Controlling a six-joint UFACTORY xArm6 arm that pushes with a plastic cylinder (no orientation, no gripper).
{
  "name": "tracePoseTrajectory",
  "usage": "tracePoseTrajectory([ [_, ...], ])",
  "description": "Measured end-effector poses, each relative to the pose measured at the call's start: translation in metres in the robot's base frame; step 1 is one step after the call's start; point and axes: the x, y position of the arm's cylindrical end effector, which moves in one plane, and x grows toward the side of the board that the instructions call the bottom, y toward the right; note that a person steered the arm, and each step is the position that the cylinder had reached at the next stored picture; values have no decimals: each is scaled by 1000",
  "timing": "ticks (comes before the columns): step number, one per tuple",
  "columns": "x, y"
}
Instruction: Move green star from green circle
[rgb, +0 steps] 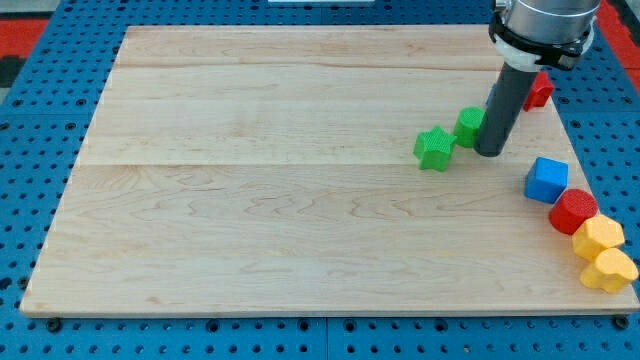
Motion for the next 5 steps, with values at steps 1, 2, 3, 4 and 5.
tracePoseTrajectory([
  [1, -26, -9],
  [2, -30, -12],
  [3, -30, -17],
  [4, -11, -28],
  [5, 8, -40],
])
